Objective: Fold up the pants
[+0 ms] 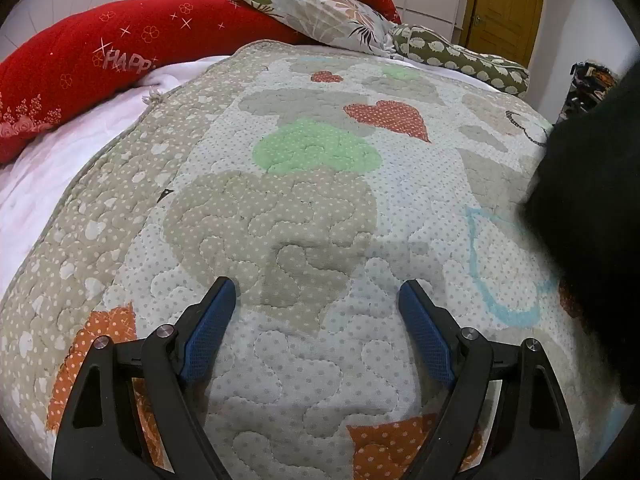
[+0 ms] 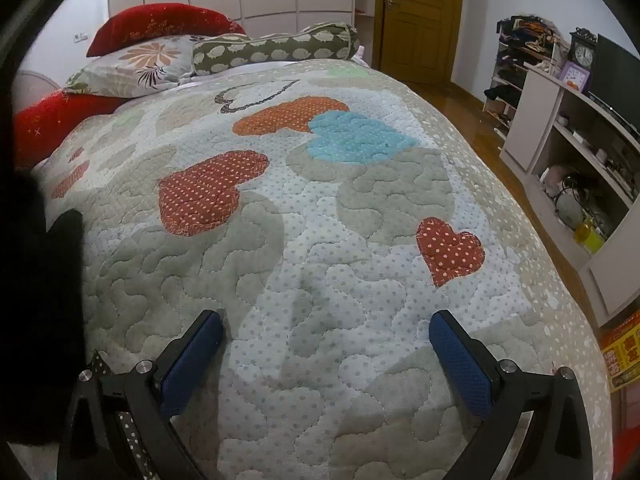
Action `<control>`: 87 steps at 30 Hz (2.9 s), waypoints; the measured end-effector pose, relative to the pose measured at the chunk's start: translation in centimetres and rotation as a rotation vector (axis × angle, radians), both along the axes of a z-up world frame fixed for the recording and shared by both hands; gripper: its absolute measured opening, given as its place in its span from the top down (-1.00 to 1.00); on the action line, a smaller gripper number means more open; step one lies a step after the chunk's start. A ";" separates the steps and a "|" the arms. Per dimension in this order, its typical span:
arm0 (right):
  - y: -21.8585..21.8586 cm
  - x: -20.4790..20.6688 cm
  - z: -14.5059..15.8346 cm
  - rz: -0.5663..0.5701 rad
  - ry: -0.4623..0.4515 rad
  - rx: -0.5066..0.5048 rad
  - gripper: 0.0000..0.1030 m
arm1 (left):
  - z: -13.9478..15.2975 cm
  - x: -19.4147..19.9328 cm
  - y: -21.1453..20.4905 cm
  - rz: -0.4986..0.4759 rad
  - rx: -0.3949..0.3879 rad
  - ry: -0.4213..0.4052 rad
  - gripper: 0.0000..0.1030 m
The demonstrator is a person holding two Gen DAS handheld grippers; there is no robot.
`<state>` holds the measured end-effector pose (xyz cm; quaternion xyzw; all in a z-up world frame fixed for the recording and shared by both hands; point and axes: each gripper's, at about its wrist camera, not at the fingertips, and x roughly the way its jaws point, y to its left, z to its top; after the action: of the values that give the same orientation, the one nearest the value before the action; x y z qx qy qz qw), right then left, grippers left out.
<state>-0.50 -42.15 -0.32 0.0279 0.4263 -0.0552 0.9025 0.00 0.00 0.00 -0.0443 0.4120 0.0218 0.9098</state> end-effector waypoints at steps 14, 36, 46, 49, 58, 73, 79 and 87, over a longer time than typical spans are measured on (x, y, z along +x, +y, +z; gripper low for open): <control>0.1 0.1 0.2 0.000 0.000 -0.003 -1.00 | -0.1 0.0 0.1 0.000 0.010 0.001 -0.64; 0.3 0.1 -0.2 0.005 0.022 0.003 -1.00 | 1.0 -1.9 -0.5 0.001 0.041 0.030 -0.65; 1.7 -4.2 3.3 0.135 -0.005 0.067 -1.00 | 7.7 -7.5 -1.4 0.044 -0.013 -0.083 -0.64; 2.1 -5.2 4.8 0.160 -0.054 0.134 -1.00 | 8.8 -8.2 -2.9 0.017 -0.017 -0.103 -0.64; 2.1 -4.5 5.7 0.163 -0.086 0.138 -1.00 | 6.3 -7.1 -6.2 -0.019 -0.077 -0.018 -0.64; 0.6 -3.4 4.7 0.132 -0.056 0.151 -1.00 | 3.2 -5.6 -6.5 0.029 -0.083 0.039 -0.64; -0.6 -2.9 4.1 0.107 -0.046 0.147 -1.00 | 2.5 -4.5 -6.8 0.006 -0.150 0.044 -0.64; -2.8 -2.6 4.3 0.058 -0.056 0.195 -1.00 | 3.2 -3.5 -7.0 -0.032 -0.261 0.033 0.72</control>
<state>-3.11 -44.94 3.94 0.1047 0.4047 0.0133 0.9083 -3.49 -7.02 3.25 -0.1555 0.4270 -0.0458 0.8896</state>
